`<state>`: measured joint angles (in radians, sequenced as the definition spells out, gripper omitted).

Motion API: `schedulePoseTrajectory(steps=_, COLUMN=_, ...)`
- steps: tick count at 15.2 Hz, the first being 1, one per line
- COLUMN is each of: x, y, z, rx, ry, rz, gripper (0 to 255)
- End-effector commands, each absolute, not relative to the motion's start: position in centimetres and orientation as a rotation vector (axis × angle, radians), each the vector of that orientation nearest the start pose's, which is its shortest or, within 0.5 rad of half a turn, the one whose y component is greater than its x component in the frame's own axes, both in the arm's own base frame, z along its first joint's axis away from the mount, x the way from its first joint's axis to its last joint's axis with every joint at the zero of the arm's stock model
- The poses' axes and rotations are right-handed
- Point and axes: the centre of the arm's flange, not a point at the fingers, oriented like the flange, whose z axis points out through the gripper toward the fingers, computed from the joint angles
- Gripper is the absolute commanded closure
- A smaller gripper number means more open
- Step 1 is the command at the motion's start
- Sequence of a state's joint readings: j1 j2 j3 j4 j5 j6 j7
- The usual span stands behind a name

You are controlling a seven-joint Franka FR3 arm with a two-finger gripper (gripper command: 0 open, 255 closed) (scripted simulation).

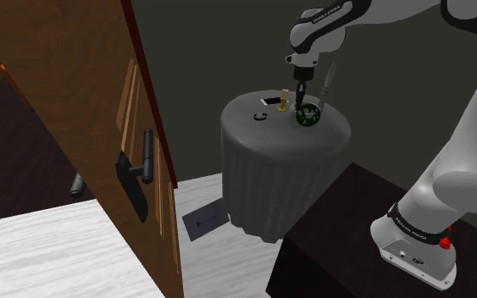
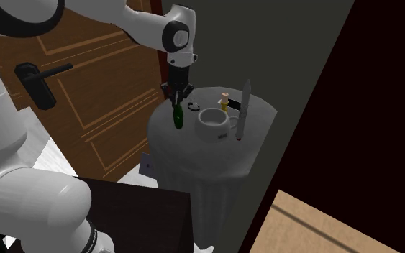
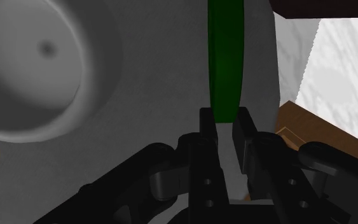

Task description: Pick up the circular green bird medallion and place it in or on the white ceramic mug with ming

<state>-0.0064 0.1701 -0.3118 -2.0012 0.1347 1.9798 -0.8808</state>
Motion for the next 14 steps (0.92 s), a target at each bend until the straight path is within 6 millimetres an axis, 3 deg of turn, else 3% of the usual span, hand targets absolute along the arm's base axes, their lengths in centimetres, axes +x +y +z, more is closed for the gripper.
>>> schedulePoseTrajectory(steps=1, x=54.0, y=-16.5, z=37.5, rx=-2.888, ry=-0.733, rz=0.169, gripper=255)
schedulePoseTrajectory(steps=12, x=54.0, y=-16.5, z=42.9, rx=-2.888, ry=-0.733, rz=0.169, gripper=255)
schedulePoseTrajectory(steps=14, x=55.0, y=-18.9, z=43.3, rx=-2.888, ry=-0.733, rz=0.169, gripper=255)
